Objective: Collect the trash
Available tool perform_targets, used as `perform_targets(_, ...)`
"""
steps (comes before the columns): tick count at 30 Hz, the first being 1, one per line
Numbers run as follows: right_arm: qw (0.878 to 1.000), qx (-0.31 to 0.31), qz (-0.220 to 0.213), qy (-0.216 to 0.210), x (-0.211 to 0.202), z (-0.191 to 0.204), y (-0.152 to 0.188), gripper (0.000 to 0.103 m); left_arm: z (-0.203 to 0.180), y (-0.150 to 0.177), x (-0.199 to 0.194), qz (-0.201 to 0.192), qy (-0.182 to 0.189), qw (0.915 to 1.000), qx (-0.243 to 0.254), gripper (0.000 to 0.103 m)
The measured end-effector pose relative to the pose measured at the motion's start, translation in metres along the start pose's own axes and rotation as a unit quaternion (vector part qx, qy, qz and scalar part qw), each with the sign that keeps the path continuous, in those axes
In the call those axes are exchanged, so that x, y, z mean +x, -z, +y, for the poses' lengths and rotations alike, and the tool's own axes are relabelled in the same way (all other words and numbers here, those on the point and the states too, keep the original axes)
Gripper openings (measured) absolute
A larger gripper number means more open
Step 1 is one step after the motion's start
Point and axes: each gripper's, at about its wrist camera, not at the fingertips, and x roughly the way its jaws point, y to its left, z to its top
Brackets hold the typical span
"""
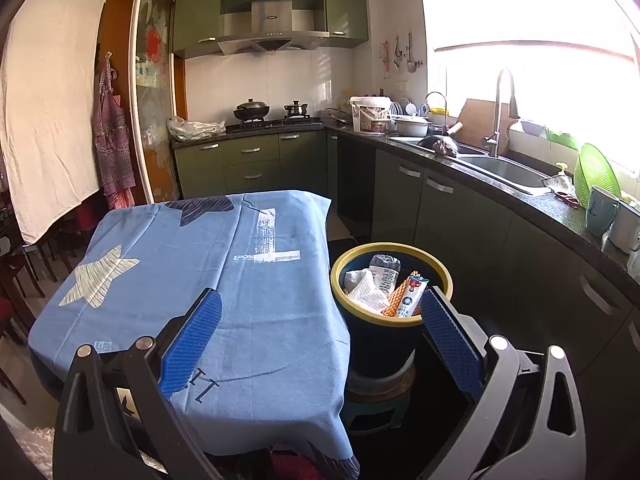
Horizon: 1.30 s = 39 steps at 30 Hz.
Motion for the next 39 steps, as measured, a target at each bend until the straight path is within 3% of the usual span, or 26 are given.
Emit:
perform_targets(19,1.0,-0.003,-0.003,-0.008,-0.003,0.003,-0.004,0.098,-0.003,-0.002,-0.007,-0.014,0.009,0.9999,0.003,0.096)
perform_targets(39,1.0,0.001,0.002,-0.012,0.001,0.007,-0.002,0.098,-0.008,0.001,-0.002,-0.002,0.015,0.9998,0.014,0.096)
